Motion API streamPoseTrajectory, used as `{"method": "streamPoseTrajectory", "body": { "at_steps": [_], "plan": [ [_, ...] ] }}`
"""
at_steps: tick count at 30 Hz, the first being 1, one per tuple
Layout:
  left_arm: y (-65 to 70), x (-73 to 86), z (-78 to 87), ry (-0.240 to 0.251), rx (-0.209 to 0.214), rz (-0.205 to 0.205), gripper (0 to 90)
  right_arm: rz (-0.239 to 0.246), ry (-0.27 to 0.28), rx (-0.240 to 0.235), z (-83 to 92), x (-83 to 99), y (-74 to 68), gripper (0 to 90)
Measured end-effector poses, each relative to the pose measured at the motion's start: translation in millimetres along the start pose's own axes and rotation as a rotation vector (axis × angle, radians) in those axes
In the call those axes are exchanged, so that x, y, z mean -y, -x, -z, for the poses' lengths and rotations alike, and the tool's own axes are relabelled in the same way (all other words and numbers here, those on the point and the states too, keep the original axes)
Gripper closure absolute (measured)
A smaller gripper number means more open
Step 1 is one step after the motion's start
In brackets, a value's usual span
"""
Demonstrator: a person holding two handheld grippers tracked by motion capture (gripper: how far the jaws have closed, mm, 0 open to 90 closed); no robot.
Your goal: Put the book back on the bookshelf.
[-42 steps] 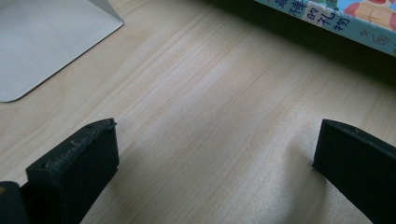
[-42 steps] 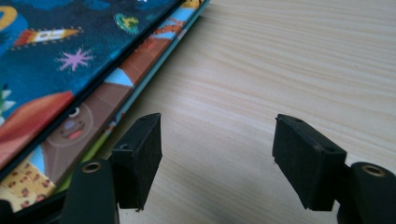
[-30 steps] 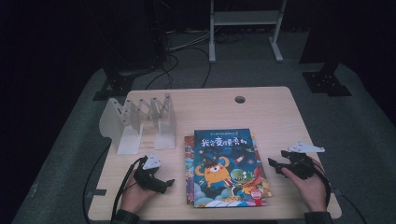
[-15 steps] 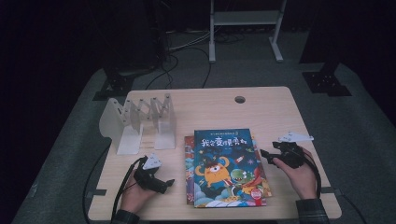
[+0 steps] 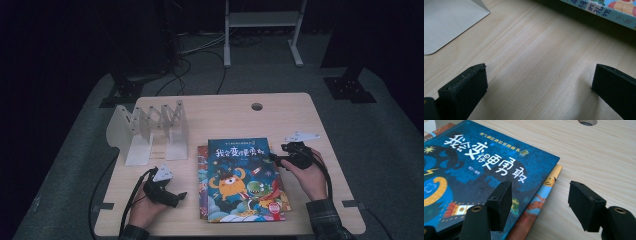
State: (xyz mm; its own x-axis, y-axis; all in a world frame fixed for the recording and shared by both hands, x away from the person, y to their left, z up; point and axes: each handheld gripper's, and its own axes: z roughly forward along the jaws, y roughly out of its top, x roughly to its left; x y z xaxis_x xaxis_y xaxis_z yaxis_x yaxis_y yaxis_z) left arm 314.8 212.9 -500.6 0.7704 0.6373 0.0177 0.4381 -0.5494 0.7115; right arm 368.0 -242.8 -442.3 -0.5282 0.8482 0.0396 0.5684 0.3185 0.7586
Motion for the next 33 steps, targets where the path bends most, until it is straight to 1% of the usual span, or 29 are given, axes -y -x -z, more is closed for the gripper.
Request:
{"method": "streamPoseTrajectory", "body": {
  "at_steps": [6, 8, 10, 12, 16, 20, 21, 23, 25, 26, 32, 33],
  "plan": [
    [0.0, 0.0, 0.0, 0.0, 0.0, -0.001, 0.0, -0.001, -0.008, -0.005, -11.4, -8.7, 2.2, 35.1],
    [0.0, 0.0, 0.1, -0.001, 0.0, -0.001, 0.0, -0.012, -0.007, -0.009, -15.2, -11.3, 2.8, 35.2],
    [0.0, 0.0, 0.0, 0.0, 0.001, -0.001, 0.0, -0.019, -0.02, -0.014, -19.0, -13.7, 3.2, 35.2],
    [0.0, 0.0, 0.0, 0.0, 0.001, -0.001, 0.0, -0.015, -0.02, -0.014, -21.1, -14.8, 3.4, 35.5],
    [0.0, 0.0, 0.0, 0.0, 0.001, -0.001, 0.0, -0.01, -0.034, -0.013, -31.6, -19.9, 3.6, 36.4],
    [0.0, 0.0, 0.0, 0.0, 0.001, -0.001, 0.0, -0.02, -0.034, -0.016, -36.4, -21.7, 4.8, 36.8],
    [0.0, 0.0, 0.0, 0.0, 0.001, -0.001, 0.0, -0.028, -0.039, -0.018, -40.2, -23.2, 5.1, 36.9],
    [0.0, 0.0, 0.0, 0.0, 0.001, -0.001, 0.0, -0.027, -0.039, -0.018, -42.1, -23.9, 5.5, 37.0],
    [0.0, 0.0, 0.0, 0.0, 0.001, -0.001, 0.0, -0.034, -0.047, -0.021, -46.0, -25.2, 6.0, 37.1],
    [0.0, 0.0, 0.0, 0.0, 0.001, -0.001, 0.0, -0.036, -0.05, -0.03, -50.4, -26.3, 6.4, 37.1],
    [0.0, 0.0, 0.0, 0.0, 0.001, -0.001, 0.0, -0.039, -0.066, -0.038, -57.3, -28.9, 4.8, 37.2],
    [0.0, 0.0, 0.0, 0.0, 0.001, 0.0, 0.0, -0.046, -0.07, -0.039, -59.6, -29.8, 4.6, 36.9]
  ]
}}
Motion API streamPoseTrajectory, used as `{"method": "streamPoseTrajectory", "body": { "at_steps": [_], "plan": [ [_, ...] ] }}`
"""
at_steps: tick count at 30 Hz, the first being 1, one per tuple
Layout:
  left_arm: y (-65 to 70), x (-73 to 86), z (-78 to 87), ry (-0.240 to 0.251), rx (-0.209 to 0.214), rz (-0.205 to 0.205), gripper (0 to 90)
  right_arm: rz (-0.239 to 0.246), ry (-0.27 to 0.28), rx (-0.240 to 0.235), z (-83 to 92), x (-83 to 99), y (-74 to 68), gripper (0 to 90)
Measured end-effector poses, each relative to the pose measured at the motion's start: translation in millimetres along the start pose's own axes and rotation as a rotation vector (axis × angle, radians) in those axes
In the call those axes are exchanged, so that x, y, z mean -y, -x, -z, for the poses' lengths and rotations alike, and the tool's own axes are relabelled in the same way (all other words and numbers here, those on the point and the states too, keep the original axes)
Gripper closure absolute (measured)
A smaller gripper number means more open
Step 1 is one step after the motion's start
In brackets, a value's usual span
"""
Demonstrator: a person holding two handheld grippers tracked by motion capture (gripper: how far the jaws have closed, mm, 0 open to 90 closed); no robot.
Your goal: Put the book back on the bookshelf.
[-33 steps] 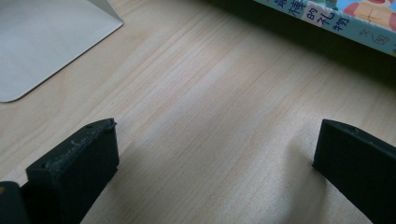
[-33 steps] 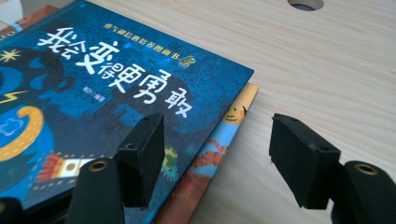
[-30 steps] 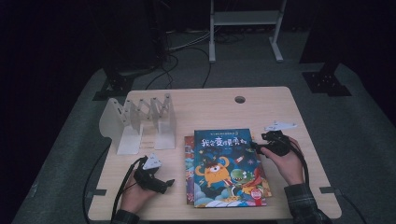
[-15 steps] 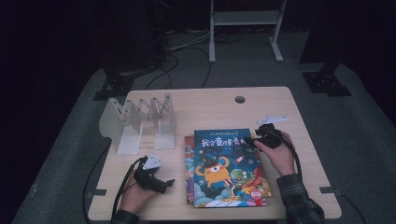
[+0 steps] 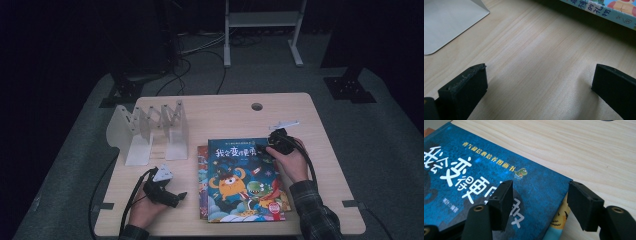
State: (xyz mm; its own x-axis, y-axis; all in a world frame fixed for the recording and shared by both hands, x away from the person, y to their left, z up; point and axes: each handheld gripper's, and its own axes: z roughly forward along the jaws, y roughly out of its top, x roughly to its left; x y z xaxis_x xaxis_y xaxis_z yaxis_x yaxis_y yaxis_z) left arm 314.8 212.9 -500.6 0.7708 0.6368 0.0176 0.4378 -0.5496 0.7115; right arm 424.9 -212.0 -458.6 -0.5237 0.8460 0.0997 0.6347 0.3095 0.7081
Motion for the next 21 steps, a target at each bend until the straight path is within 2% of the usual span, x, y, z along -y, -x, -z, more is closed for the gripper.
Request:
{"method": "streamPoseTrajectory", "body": {
  "at_steps": [5, 8, 13, 15, 17, 18, 21],
  "plan": [
    [-0.4, 0.0, 0.1, 0.0, 0.003, 0.002, 0.0, -0.026, -0.006, -0.014, -1.8, -0.9, 0.9, 35.5],
    [-0.8, 0.3, 0.3, 0.007, 0.007, 0.009, 0.0, -0.07, -0.018, -0.038, -3.6, -0.6, 3.9, 33.2],
    [0.0, 0.4, 1.3, 0.012, 0.006, 0.004, 0.0, -0.078, -0.021, -0.044, -4.1, -0.7, 5.0, 32.6],
    [-0.5, -1.0, 4.4, 0.037, 0.012, 0.008, 0.0, -0.071, -0.027, -0.04, -4.7, -1.8, 4.2, 31.8],
    [-0.7, -1.7, 5.7, 0.041, 0.016, 0.017, 0.0, -0.072, -0.031, -0.04, -4.8, -2.4, 3.9, 31.7],
    [-1.5, -4.5, 8.1, 0.03, 0.032, 0.027, 0.0, -0.071, -0.036, -0.04, -5.1, -3.3, 3.7, 31.6],
    [-1.5, -7.7, 11.2, 0.036, 0.035, 0.026, 0.0, -0.069, -0.035, -0.043, -5.8, -3.5, 3.7, 31.6]
  ]
}}
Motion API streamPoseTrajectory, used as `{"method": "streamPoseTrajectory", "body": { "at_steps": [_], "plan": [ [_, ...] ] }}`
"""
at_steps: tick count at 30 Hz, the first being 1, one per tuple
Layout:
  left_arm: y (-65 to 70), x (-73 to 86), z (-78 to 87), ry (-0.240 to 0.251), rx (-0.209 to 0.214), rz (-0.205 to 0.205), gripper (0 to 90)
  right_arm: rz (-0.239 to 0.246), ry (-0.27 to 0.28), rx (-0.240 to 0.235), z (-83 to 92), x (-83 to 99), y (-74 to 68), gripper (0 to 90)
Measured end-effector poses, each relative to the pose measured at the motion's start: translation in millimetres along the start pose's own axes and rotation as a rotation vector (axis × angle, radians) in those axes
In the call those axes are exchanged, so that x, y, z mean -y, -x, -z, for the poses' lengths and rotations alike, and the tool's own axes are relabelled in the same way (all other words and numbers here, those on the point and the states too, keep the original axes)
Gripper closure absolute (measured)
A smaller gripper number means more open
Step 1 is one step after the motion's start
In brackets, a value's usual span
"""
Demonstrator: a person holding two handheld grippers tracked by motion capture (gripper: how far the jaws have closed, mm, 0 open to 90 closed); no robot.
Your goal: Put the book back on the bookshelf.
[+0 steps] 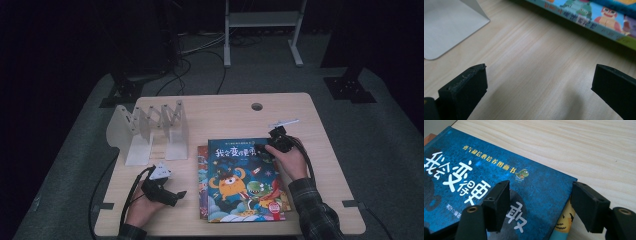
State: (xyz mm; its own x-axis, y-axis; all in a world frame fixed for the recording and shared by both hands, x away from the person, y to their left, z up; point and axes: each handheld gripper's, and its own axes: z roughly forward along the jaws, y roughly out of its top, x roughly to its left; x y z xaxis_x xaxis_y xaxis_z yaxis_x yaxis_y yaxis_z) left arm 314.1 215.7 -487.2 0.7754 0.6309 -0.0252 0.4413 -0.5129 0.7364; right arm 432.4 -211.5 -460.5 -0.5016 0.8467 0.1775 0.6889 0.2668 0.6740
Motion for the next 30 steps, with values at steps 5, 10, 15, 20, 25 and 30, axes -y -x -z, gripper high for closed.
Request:
{"method": "streamPoseTrajectory", "body": {
  "at_steps": [5, 10, 15, 20, 25, 30],
  "plan": [
    [0.8, -7.3, 3.4, 0.011, 0.014, -0.011, 0.0, 0.009, -0.005, -0.005, -2.1, -2.3, -1.5, 31.6],
    [2.4, -12.8, 2.4, 0.007, 0.011, -0.023, 0.0, 0.032, -0.021, -0.01, -6.4, -8.4, -6.4, 31.9],
    [2.8, -21.4, 0.9, 0.02, 0.022, -0.039, 0.0, 0.046, -0.025, -0.015, -9.0, -11.1, -9.7, 32.1],
    [2.9, -28.6, -1.3, 0.016, 0.018, -0.056, 0.0, 0.05, -0.019, -0.023, -10.8, -11.6, -11.4, 32.3],
    [0.2, -35.0, -3.3, 0.028, 0.014, -0.059, 0.0, 0.067, -0.032, -0.031, -13.3, -15.1, -14.8, 32.2],
    [-1.8, -39.2, -4.7, 0.03, 0.014, -0.064, 0.0, 0.081, -0.038, -0.031, -15.5, -17.6, -19.4, 32.3]
  ]
}}
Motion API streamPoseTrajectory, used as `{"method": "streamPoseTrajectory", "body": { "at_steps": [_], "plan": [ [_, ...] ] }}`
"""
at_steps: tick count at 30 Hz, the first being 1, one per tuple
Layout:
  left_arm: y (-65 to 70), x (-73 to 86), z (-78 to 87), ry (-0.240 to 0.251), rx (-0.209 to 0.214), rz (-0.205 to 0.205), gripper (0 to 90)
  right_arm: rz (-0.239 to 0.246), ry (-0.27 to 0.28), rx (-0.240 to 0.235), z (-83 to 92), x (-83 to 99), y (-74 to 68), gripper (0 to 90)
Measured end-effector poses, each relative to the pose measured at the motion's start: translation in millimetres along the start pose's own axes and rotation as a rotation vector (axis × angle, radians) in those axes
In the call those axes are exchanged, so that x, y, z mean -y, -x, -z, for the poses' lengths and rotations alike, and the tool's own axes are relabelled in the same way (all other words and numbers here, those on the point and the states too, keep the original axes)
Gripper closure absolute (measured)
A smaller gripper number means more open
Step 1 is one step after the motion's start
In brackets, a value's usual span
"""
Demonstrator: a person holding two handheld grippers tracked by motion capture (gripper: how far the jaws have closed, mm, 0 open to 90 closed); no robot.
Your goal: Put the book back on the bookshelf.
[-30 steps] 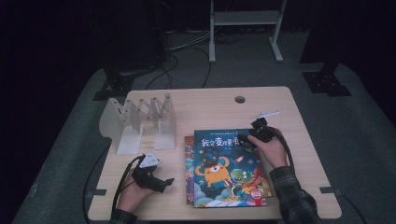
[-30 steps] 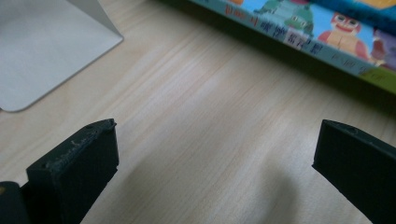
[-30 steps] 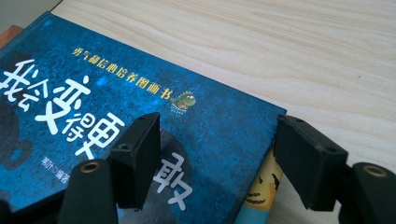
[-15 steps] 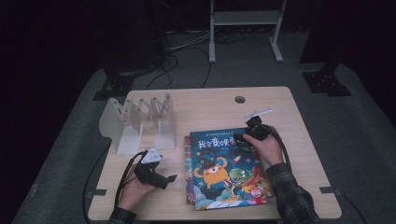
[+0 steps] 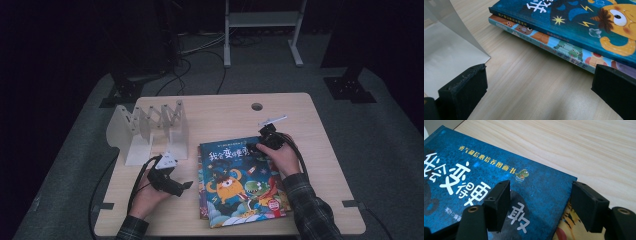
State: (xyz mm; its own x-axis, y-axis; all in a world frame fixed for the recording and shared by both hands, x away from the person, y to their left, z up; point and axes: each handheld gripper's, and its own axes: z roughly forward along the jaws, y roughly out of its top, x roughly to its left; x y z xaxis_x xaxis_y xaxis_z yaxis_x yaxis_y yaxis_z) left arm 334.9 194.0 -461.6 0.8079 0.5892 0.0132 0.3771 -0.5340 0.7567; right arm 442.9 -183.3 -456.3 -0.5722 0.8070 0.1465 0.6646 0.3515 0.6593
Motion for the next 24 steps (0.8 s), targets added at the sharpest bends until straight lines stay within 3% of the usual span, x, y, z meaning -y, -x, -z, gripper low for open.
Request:
{"method": "streamPoseTrajectory", "body": {
  "at_steps": [24],
  "plan": [
    [-4.5, -10.2, -7.9, 0.009, 0.016, -0.003, 0.0, 0.052, -0.02, -0.016, -12.9, -13.6, -21.3, 32.3]
  ]
}}
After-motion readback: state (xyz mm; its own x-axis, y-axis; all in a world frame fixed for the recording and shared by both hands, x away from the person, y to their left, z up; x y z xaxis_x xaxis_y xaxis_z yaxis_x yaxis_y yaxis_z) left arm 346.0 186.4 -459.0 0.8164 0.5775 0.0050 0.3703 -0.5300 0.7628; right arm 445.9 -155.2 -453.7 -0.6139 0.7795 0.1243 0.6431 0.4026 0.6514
